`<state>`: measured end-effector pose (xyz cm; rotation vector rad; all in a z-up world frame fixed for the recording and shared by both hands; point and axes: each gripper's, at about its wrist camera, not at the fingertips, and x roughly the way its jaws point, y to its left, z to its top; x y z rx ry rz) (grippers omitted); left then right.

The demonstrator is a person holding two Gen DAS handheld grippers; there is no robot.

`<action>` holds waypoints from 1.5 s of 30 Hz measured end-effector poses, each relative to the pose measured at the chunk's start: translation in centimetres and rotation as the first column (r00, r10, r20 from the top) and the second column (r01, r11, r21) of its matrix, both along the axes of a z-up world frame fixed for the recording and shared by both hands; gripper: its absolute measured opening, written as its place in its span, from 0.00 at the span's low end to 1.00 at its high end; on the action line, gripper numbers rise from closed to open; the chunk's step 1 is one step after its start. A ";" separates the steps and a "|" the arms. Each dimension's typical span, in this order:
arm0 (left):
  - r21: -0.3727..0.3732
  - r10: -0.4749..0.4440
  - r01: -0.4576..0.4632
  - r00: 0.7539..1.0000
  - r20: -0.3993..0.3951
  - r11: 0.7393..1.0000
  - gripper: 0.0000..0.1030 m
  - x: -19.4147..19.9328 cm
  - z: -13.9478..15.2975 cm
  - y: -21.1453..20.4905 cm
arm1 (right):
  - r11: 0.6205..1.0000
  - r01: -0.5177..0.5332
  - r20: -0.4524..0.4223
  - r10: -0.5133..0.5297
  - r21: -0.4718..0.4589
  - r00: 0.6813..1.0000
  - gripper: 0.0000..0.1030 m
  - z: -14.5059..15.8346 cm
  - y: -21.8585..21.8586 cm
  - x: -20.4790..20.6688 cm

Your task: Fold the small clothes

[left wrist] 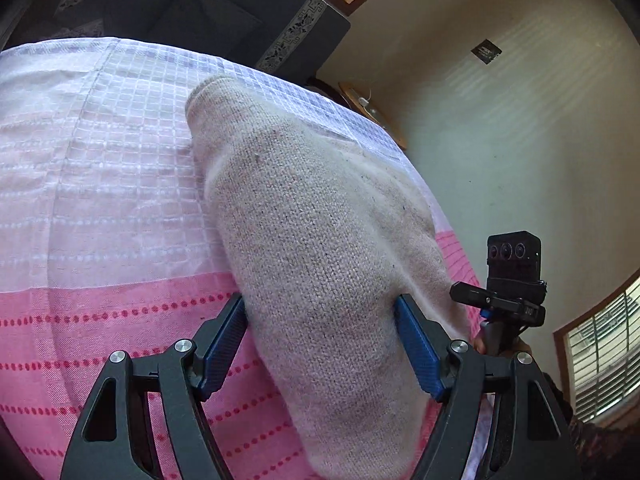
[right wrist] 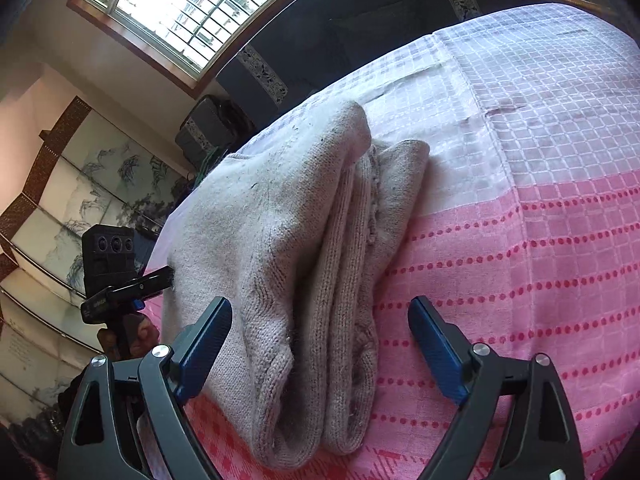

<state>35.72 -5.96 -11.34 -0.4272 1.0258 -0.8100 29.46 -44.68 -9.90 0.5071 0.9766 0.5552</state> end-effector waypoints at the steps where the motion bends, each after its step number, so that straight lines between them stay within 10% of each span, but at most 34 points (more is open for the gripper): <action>1: -0.018 -0.003 0.003 1.000 -0.015 1.000 0.72 0.2 -0.2 -0.1 | 1.000 -0.025 -0.008 0.025 0.018 1.000 0.86 -0.1 0.2 0.3; 10: -0.101 -0.048 0.041 0.996 -0.077 0.994 0.72 1.3 -1.0 -0.9 | 0.987 -0.135 -0.016 0.137 0.090 0.990 0.88 -0.4 2.1 2.9; 26: -0.018 -0.007 0.006 0.999 -0.049 1.000 0.89 0.9 -0.1 -4.5 | 0.983 -0.175 0.016 0.175 0.054 0.985 0.91 -0.5 3.2 3.4; 32: 0.081 0.059 -0.058 0.998 -0.009 0.995 0.65 0.2 0.0 -5.5 | 0.994 -0.113 -0.002 0.113 -0.002 0.994 0.45 -0.9 2.6 3.3; 36: 0.131 0.058 -0.061 0.998 0.027 0.989 0.66 -0.4 0.4 -6.0 | 0.999 -0.045 0.007 0.045 0.008 0.999 0.64 -0.6 0.9 2.5; 45: 0.088 0.147 -0.160 0.979 0.140 0.983 0.72 -2.4 -0.3 -6.1 | 0.995 0.012 0.075 -0.020 0.102 0.997 0.65 2.2 -1.6 3.4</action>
